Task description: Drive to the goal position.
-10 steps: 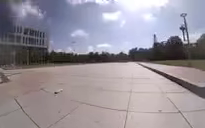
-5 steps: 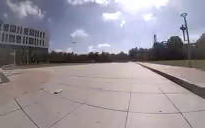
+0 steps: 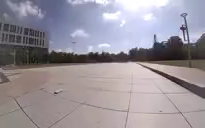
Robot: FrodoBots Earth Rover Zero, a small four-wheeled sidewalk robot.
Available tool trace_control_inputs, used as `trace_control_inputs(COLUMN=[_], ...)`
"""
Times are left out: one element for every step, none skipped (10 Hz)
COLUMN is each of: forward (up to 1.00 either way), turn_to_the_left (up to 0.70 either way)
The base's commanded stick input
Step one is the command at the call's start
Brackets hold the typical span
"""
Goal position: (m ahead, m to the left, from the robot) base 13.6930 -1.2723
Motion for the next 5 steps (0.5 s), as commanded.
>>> trace_control_inputs(forward=[0.05,0.05,0.05,0.05,0.05], turn_to_the_left=[0.00,0.00,0.00,0.00,0.00])
